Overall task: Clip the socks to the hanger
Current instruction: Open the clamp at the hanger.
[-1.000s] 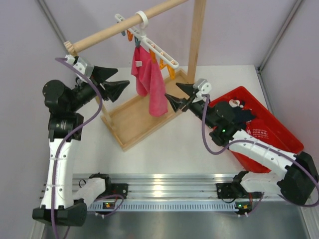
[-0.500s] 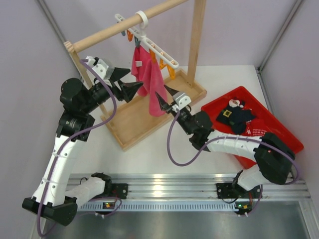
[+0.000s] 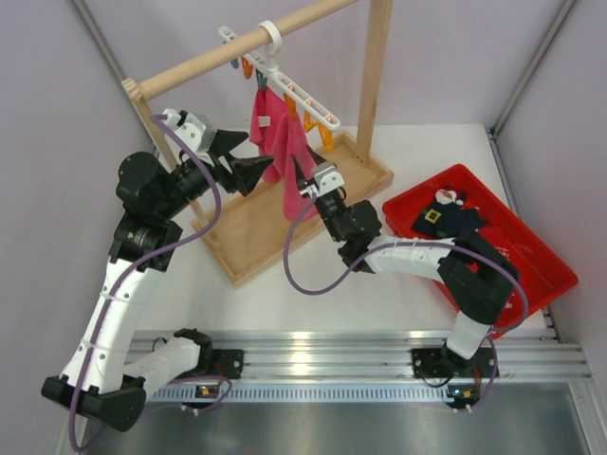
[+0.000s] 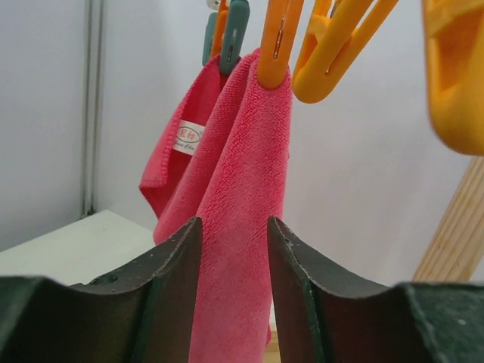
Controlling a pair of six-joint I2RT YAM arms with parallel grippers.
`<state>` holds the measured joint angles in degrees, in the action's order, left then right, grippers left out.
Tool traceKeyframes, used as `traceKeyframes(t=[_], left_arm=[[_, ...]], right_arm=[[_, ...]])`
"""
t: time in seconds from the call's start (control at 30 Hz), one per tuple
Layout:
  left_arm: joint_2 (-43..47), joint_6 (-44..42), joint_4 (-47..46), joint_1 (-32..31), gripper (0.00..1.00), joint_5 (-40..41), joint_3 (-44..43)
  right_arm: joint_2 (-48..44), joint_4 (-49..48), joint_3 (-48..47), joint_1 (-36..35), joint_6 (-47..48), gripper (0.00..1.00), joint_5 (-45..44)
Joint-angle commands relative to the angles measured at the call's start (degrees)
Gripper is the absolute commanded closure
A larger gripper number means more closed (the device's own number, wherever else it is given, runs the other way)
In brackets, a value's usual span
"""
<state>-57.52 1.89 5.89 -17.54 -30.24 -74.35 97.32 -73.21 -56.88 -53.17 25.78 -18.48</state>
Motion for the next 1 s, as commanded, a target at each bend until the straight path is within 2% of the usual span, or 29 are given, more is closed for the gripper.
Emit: traceKeyframes(t=[0.0, 0.1, 0.3, 0.97], left_arm=[[0.7, 1.2, -4.2, -0.4, 0.23, 0.4, 0.7], [0.7, 1.1, -4.2, -0.4, 0.23, 0.4, 1.4], [0.6, 1.9, -4.2, -0.5, 0.23, 0.4, 2.5], [0.6, 1.6, -3.5, -1.0, 0.23, -1.2, 3.7]], right_arm=[[2.0, -21.4, -5.9, 2.7, 0.3, 0.6, 0.8], [3.8, -24.8, -8.3, 3.9, 0.7, 0.59, 3.3], [3.9, -24.8, -10.7, 4.3, 0.4, 0.59, 2.7], [-5.6, -24.8, -2.7, 4.1, -4.0, 0.52, 10.2]])
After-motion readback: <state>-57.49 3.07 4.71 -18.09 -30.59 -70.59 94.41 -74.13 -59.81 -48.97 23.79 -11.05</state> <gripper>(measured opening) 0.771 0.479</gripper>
